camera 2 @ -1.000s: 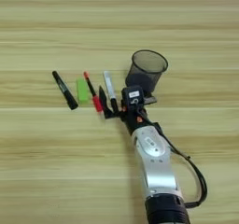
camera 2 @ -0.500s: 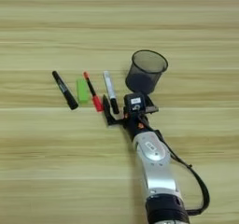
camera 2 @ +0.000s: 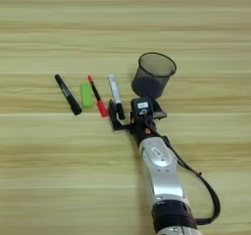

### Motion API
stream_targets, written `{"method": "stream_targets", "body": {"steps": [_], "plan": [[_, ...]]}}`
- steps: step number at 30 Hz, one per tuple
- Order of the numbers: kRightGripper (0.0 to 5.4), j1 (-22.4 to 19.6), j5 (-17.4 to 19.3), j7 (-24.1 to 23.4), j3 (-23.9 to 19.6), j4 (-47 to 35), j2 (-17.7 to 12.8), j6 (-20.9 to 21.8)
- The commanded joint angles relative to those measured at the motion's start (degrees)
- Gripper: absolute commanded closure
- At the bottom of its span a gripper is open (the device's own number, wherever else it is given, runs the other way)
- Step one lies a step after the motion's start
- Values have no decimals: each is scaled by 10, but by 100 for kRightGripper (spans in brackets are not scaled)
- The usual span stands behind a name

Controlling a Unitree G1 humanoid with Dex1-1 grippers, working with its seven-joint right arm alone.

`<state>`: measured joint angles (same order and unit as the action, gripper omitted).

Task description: Move the objects on the table

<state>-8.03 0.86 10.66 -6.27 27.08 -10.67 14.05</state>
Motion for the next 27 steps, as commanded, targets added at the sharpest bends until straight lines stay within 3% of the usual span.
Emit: {"method": "stream_targets", "body": {"steps": [1,5,24,27], "plan": [[4,-33,19,10,-5,-20,-7,-8],[4,-30,41,28,-7,-25,-1,-35],[4,-3,43,33,4,-72,-2,-96],[34,-5,43,31,2,-70,-2,-99]]}}
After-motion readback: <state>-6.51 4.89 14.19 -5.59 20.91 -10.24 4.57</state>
